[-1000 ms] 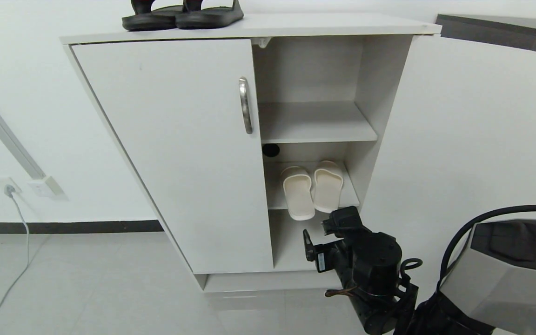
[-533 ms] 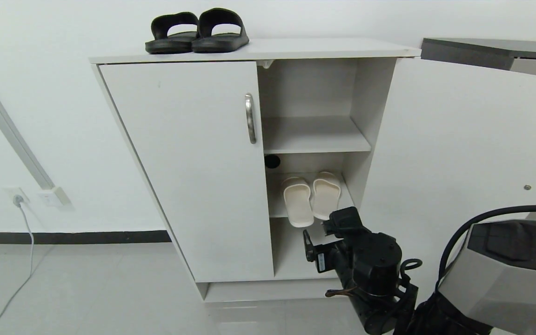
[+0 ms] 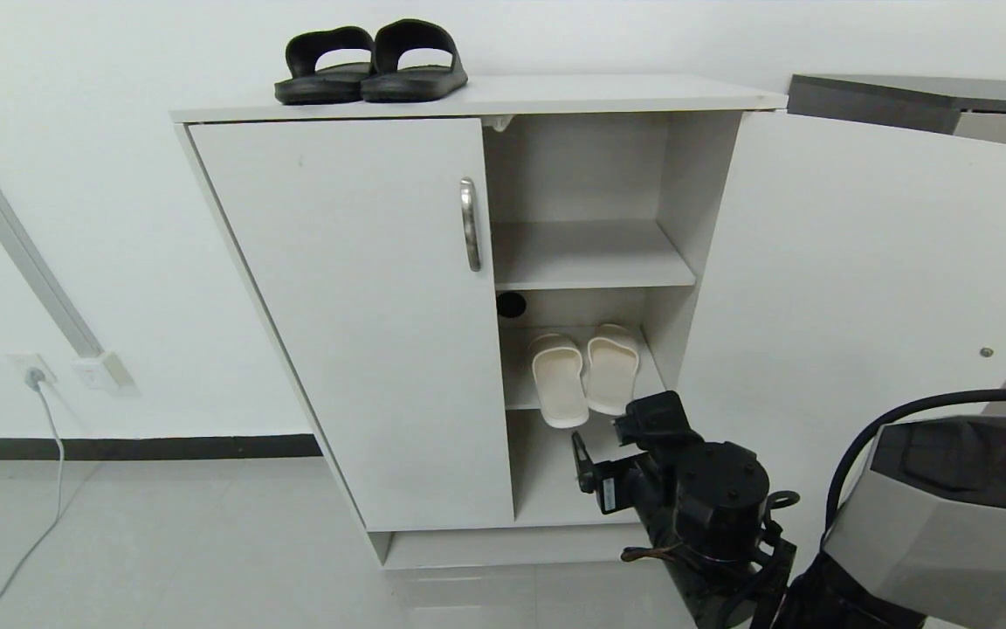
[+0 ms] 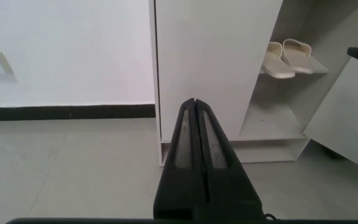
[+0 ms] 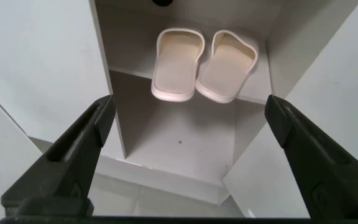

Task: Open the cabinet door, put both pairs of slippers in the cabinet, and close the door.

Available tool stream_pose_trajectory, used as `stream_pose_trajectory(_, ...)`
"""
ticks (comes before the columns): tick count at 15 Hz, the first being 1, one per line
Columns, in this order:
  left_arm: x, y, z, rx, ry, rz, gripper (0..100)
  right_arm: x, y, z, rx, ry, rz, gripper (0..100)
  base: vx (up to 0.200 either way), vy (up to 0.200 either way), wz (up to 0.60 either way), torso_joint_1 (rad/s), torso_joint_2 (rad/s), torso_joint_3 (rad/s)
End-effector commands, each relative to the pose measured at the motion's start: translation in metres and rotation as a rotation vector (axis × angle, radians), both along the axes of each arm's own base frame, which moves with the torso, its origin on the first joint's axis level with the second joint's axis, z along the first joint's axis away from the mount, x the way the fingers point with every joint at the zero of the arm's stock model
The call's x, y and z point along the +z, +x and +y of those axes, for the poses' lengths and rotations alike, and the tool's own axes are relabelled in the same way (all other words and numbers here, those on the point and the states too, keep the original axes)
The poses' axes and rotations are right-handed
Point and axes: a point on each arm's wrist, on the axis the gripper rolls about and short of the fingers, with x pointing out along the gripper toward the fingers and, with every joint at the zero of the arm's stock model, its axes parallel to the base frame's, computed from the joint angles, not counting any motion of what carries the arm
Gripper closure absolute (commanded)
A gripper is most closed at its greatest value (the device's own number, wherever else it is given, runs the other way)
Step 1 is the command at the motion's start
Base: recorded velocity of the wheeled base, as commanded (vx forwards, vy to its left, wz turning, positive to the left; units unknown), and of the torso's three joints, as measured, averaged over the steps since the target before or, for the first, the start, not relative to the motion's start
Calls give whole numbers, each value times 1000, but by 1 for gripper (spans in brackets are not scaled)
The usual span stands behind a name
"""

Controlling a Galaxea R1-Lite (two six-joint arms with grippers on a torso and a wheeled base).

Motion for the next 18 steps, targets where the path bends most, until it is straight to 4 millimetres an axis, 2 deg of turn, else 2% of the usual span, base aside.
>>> stream_pose_trajectory(1,0,0,0,1,-1,1,100,-2,0,0,2,-5,3,0,0,0,0,0,0,0)
stream_pose_trajectory(3,0,0,0,2,-1,1,100,-2,0,0,11,-3,3,0,0,0,0,0,0,0)
stream_pose_trajectory(9,0,0,0,2,-1,1,100,-2,-1,0,17,-2,3,0,0,200,0,5,3,3)
stream_pose_trajectory(13,0,0,0,2,-1,1,100,-5,8,-6,-8,7,-13,0,0,200,0,2,10,6)
stream_pose_trajectory(18,0,0,0,2,-1,1,100,-9,7,-9,53,-18,-12,0,0,200,0,-1,0,2)
